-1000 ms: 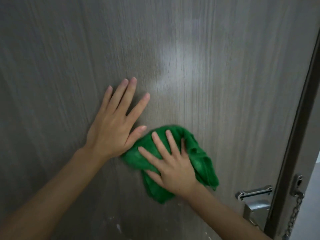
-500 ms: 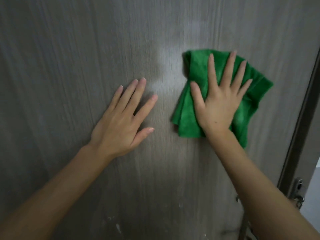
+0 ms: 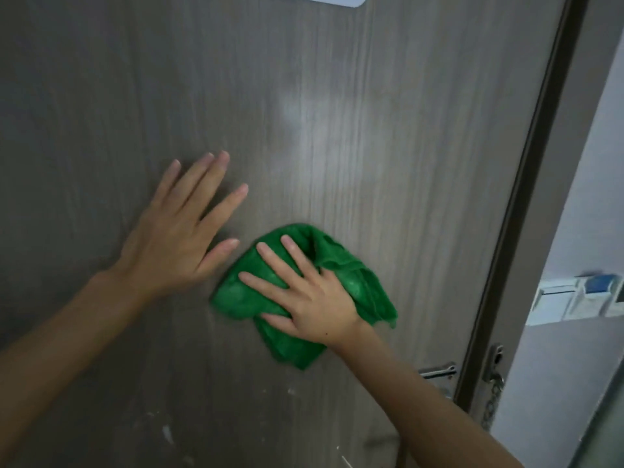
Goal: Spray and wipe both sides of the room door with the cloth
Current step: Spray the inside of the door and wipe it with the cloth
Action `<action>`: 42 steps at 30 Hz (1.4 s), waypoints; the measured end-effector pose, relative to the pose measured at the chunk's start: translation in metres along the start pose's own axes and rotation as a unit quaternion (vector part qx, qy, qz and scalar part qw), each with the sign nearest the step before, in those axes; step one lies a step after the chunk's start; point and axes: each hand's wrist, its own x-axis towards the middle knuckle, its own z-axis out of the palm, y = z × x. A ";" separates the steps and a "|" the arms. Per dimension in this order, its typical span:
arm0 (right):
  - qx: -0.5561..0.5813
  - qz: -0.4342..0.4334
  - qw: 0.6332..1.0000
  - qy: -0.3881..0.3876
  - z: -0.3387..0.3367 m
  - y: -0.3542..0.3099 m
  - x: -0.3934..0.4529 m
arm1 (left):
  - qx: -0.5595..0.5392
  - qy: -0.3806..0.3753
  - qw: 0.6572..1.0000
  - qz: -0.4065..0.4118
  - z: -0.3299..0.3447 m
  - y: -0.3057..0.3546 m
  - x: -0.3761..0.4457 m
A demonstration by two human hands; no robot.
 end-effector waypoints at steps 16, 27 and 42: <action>-0.023 0.472 0.865 0.170 -0.027 0.153 -0.039 | 0.028 -0.092 0.995 0.016 0.040 0.093 0.095; 0.012 0.464 0.874 0.145 0.014 0.067 -0.073 | 0.039 -0.098 0.994 0.035 0.047 0.089 0.089; -0.031 0.427 0.890 0.159 -0.032 0.085 0.050 | 0.012 -0.011 1.000 0.003 0.008 0.061 0.039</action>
